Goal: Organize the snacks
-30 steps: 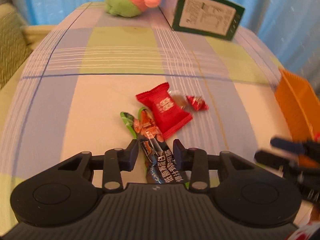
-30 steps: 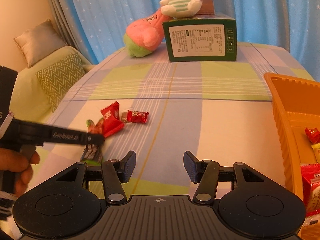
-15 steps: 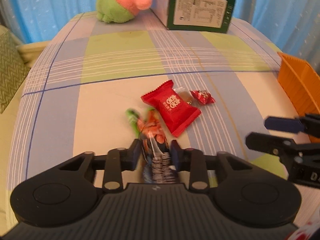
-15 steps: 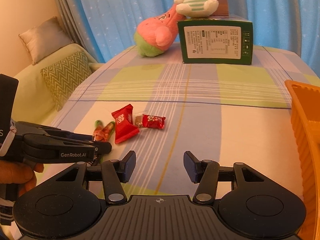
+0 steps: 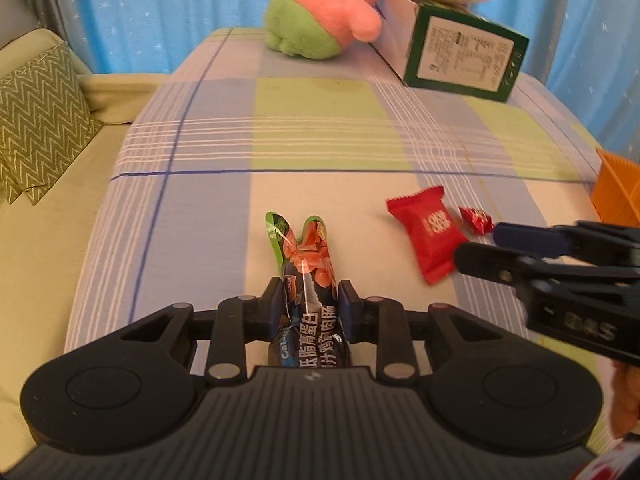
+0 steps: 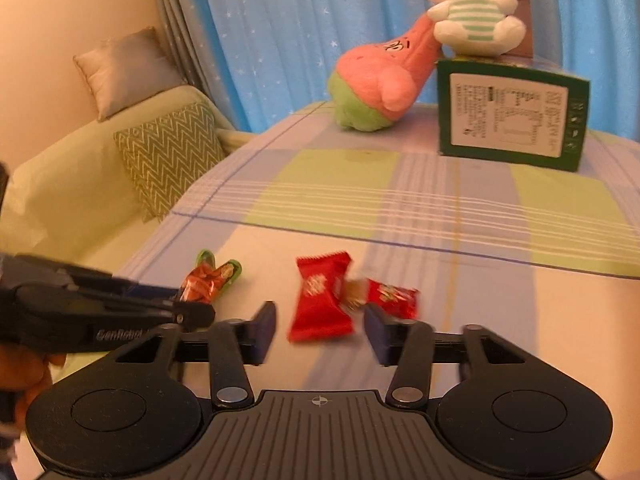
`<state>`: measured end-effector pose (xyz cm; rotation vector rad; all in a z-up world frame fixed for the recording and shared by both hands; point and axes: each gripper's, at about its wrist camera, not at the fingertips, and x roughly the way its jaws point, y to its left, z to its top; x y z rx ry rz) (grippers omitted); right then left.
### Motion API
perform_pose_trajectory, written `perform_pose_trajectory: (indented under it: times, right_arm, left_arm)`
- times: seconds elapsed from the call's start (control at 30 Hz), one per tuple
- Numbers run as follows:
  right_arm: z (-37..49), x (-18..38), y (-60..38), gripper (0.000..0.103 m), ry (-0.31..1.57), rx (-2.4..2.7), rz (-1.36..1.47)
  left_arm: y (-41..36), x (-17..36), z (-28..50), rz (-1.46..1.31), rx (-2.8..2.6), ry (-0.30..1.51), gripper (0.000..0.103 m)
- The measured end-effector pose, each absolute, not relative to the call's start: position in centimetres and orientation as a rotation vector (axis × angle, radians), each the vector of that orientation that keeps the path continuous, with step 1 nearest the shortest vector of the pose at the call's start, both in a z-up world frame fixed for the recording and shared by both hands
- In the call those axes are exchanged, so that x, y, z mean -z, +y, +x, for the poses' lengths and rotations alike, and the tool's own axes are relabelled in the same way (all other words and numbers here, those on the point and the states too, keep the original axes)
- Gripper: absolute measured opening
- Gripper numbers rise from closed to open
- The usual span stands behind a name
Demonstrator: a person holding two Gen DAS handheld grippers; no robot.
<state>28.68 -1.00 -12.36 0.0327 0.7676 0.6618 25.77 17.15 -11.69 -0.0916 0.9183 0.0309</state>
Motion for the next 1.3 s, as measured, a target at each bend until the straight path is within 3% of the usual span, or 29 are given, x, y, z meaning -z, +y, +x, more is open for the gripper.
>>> perform_pose_trajectory:
  times: [0.53, 0.7, 1.3]
  right_arm:
    - [30.1, 14.5, 4.4, 0.032, 0.712, -0.585, -0.212]
    - [28.8, 15.0, 4.4, 0.024, 0.685, -0.602, -0.275]
    - [24.9, 14.6, -3.0, 0.024, 0.762, -0.527, -0.130]
  left_arm:
    - [18.4, 11.6, 25.5, -0.146, -0.022, 0.912, 0.026]
    - [18.5, 11.7, 25.4, -0.154, -0.013, 0.915, 0.026]
    - [12.7, 13.1, 25.1, -0.021, 0.159, 0.943, 0.026]
